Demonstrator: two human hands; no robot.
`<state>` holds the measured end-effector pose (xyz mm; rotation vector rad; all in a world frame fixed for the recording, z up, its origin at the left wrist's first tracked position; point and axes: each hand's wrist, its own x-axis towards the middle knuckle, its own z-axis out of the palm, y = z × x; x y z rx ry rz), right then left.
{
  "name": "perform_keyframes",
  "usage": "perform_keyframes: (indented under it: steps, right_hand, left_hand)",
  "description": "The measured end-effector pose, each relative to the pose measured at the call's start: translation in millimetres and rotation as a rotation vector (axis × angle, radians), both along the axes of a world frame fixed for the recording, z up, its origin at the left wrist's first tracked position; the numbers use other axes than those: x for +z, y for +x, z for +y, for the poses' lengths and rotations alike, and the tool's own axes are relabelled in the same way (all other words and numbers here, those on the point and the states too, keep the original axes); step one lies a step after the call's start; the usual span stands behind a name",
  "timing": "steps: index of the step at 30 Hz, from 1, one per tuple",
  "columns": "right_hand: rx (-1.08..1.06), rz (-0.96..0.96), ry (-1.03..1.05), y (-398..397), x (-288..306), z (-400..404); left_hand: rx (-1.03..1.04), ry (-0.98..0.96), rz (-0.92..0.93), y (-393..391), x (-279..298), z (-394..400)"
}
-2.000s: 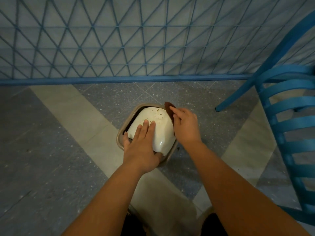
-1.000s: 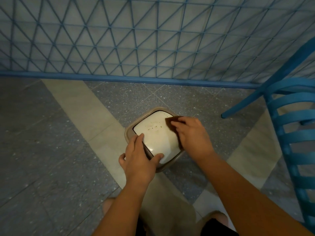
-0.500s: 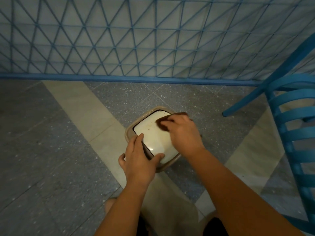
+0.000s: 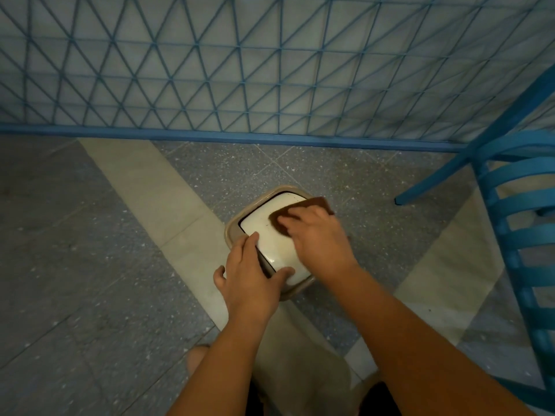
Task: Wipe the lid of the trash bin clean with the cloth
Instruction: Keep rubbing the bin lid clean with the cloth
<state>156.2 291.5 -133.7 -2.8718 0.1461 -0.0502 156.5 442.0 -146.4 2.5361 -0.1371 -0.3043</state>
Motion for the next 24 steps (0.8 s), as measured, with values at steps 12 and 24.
perform_keyframes:
  steps: [12,24]
  right_hand:
    - [-0.665,-0.098,0.564,-44,-5,-32]
    - [-0.811,-0.174,0.707,-81,-7,-1]
  left_hand:
    - [-0.201,-0.073,0.168,36,13,-6]
    - [-0.143,-0.152,0.122,43,17,-16]
